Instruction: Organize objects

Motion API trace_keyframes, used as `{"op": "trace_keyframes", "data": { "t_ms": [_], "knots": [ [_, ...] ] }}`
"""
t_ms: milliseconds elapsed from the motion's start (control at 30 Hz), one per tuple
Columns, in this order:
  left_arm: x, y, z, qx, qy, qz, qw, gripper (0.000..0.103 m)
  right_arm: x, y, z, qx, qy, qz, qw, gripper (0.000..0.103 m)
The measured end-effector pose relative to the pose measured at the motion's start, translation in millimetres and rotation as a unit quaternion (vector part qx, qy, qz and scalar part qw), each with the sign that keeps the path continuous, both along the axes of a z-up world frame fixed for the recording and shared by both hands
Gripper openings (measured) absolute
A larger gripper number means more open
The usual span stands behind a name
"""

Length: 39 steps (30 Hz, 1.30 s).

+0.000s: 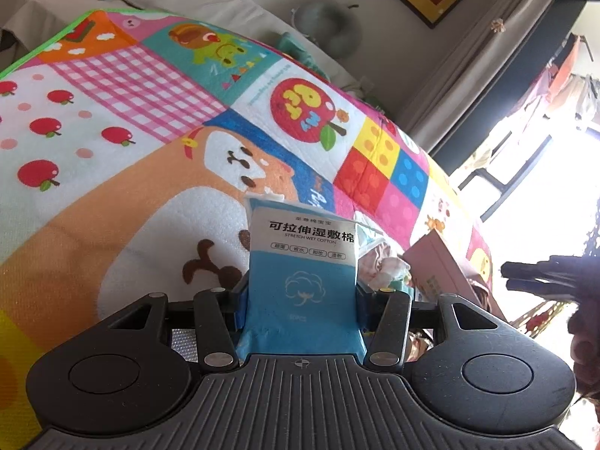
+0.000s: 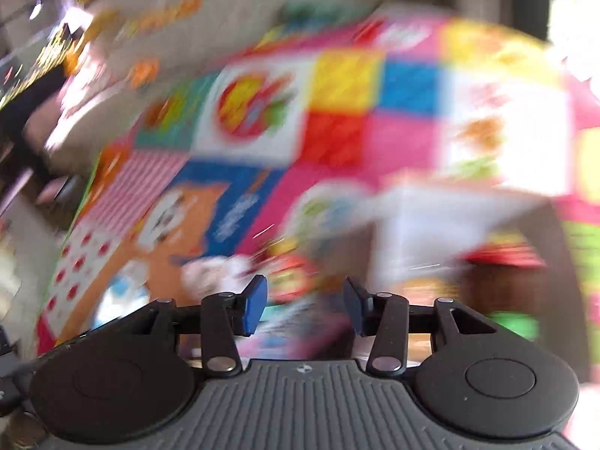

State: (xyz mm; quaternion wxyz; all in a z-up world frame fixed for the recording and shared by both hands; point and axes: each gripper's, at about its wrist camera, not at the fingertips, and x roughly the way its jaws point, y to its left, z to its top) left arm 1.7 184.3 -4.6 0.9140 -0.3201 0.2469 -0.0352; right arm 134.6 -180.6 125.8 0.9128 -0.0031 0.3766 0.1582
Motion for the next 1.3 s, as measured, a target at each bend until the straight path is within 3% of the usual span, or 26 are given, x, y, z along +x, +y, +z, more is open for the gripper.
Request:
{"op": "trace_keyframes", "data": {
  "t_ms": [67,167,300,400,433,500,600,667,733,867,933,1000,1100,1167,1233,1300],
  "knots": [
    [1,-5,3,0.017,0.004,-0.008,0.9998,0.055,-8,-49,1,-0.003,-0.021,-0.073,0.997,0.056],
    [4,-15,10,0.041,0.018,-0.019,0.9988,0.054,-5,-113,-16,0.013,-0.009,-0.168,0.986,0.057],
    [-2,-31,35,0.057,0.006,-0.045,0.9973,0.054,6,-162,-46,0.067,0.010,-0.224,0.972,0.057],
    [-8,-48,60,0.097,-0.004,-0.057,0.9936,0.054,7,-165,-56,0.137,0.026,-0.193,0.971,0.058],
    [-9,-53,67,0.109,-0.002,-0.060,0.9922,0.054,6,-153,-57,0.134,0.021,-0.190,0.972,0.066],
    [-9,-62,75,0.129,0.005,-0.066,0.9895,0.054,5,-139,-57,0.116,0.012,-0.175,0.978,0.071],
    [-9,-76,79,0.149,0.013,-0.078,0.9856,0.054,-7,-127,-56,0.108,-0.001,-0.149,0.983,0.071],
    [-11,-84,80,0.160,0.019,-0.084,0.9833,0.054,-31,-118,-46,0.071,-0.034,-0.144,0.986,0.071],
    [-14,-88,79,0.165,0.025,-0.089,0.9819,0.054,-63,-98,-37,0.035,-0.060,-0.104,0.992,0.075],
    [-14,-103,74,0.186,0.035,-0.101,0.9768,0.054,-119,-51,-42,0.012,-0.027,0.007,1.000,0.075],
    [-15,-112,72,0.193,0.038,-0.108,0.9746,0.054,-133,-27,-56,0.021,0.013,0.048,0.999,0.075],
    [-17,-118,71,0.191,0.039,-0.115,0.9741,0.054,-142,-2,-70,0.020,0.032,0.080,0.996,0.075],
    [-23,-125,71,0.199,0.037,-0.115,0.9725,0.054,-145,29,-86,-0.022,0.027,0.089,0.995,0.075],
    [-27,-127,72,0.197,0.039,-0.113,0.9732,0.054,-140,33,-93,-0.034,0.032,0.086,0.995,0.072],
    [-31,-129,74,0.194,0.038,-0.112,0.9739,0.054,-142,30,-90,-0.040,0.022,0.091,0.995,0.053],
    [-30,-133,78,0.190,0.035,-0.116,0.9744,0.054,-145,14,-84,-0.024,0.025,0.094,0.995,0.048]
  ]
}}
